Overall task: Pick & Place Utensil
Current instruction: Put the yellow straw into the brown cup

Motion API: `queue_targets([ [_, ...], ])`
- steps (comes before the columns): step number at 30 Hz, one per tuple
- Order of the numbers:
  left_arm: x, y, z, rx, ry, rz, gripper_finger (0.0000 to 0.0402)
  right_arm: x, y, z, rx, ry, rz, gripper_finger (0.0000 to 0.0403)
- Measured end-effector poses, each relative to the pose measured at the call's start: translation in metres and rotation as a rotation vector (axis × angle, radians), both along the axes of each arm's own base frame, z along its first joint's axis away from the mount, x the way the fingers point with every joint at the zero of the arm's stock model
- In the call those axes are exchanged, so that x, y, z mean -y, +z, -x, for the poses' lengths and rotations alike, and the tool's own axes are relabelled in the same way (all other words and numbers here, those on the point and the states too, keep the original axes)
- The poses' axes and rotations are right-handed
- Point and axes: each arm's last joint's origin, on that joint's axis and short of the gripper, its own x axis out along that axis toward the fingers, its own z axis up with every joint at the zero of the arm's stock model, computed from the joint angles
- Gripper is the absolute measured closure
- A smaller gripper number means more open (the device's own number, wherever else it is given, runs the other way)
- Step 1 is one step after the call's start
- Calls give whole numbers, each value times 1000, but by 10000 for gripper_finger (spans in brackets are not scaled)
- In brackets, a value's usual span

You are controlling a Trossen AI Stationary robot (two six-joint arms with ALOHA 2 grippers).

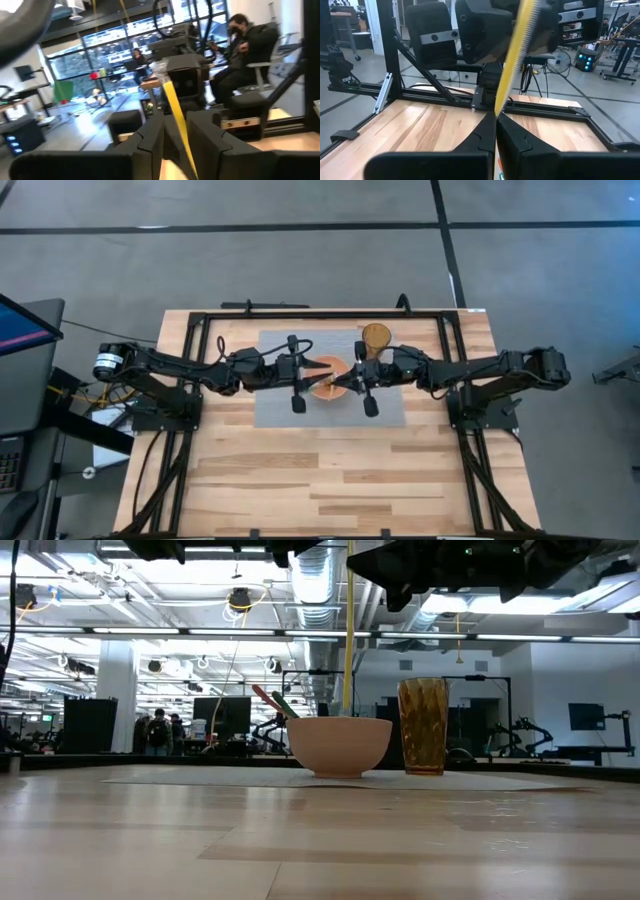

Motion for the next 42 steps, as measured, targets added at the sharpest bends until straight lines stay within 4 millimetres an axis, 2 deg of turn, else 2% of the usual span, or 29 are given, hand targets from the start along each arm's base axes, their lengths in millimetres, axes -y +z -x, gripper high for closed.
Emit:
queue_targets([
  [6, -2, 0, 1, -2, 66, -15, 300, 0, 0, 0, 0, -11, -1, 402],
  [10, 1, 1, 1, 0, 59, -17, 286, 3, -1, 0, -8, -91, -10, 402],
  [15, 6, 0, 1, -4, 43, -17, 255, 6, -4, 0, -38, -211, -22, 402],
  [23, 3, 8, 9, -7, 105, -9, 207, 6, 1, 4, -23, -214, -20, 402],
  [27, 4, 23, 26, -18, 105, -7, 204, 4, 14, 17, 17, -225, 52, 402],
  [30, 5, 32, 40, -46, 93, 9, 205, 5, 28, 32, 80, -301, 97, 402],
  [36, 8, 41, 60, -87, 72, 23, 207, 10, 50, 68, 129, -640, 120, 401],
  [39, 8, 41, 62, -97, 68, 23, 207, 14, 51, 83, 76, -841, 102, 401],
  [42, 8, 40, 60, -104, 70, 22, 207, 16, 47, 91, 20, -927, 87, 401],
])
